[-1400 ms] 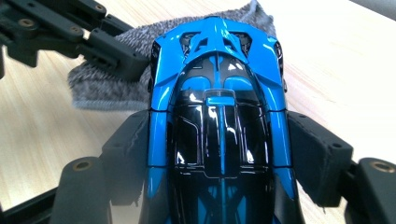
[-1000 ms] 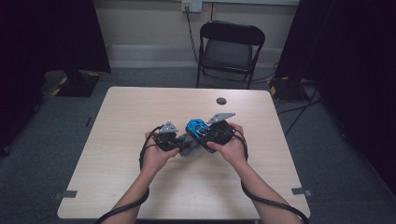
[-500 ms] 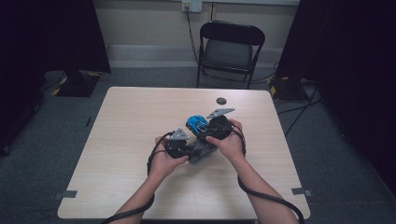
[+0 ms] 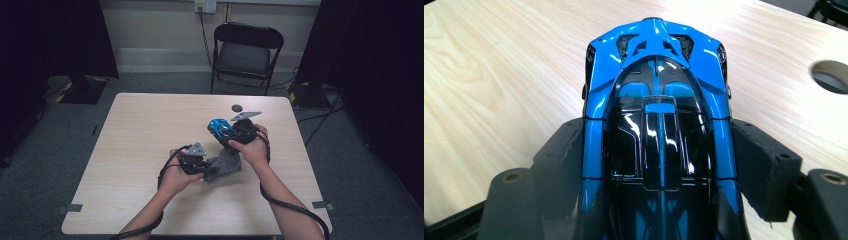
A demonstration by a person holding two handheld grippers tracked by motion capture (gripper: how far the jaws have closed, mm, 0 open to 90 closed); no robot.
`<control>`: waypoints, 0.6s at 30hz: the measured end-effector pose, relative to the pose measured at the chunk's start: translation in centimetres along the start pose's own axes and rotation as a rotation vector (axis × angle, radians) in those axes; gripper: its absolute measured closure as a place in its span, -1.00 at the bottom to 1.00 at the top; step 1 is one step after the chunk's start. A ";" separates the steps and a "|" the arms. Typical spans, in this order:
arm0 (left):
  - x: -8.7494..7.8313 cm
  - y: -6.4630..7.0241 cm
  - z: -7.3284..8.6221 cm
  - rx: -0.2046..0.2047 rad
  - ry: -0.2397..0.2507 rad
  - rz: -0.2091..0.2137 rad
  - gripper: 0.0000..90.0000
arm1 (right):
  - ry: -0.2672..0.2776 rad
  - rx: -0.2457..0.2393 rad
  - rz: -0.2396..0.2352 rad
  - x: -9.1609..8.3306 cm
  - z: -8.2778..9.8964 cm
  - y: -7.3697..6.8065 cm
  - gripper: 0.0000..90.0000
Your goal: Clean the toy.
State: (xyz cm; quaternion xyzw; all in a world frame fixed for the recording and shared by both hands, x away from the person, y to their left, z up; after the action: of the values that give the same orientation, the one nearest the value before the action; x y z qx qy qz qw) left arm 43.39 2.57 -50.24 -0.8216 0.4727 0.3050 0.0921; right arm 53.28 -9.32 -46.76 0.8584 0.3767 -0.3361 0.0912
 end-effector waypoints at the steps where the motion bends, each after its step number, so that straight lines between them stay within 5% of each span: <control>1: -0.3 -0.5 0.2 -0.008 0.003 -0.012 0.70 | -0.005 0.004 0.008 -0.2 0.2 0.4 -0.37; 13: -4.7 -8.2 3.3 -0.118 0.031 -0.247 0.70 | -0.072 0.053 0.091 -1.2 5.1 4.7 -0.37; 18: -5.6 -10.0 4.4 -0.187 0.051 -0.281 0.69 | -0.101 0.072 0.117 -1.2 7.2 6.0 -0.37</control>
State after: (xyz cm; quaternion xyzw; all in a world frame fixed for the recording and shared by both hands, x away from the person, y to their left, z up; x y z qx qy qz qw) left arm 47.83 13.90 -51.88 -0.8922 0.3247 0.3108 0.0448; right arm 53.30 -17.15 -51.97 0.8635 0.3087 -0.3865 0.0988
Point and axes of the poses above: each handheld gripper's, and its own axes: x roughly forward along the jaws, z roughly out of its underside, y roughly to its right, the point moved 8 cm from there along x, roughly forward along the jaws, and after that the axes turned 4 degrees about -z, right-handed, at the moved point
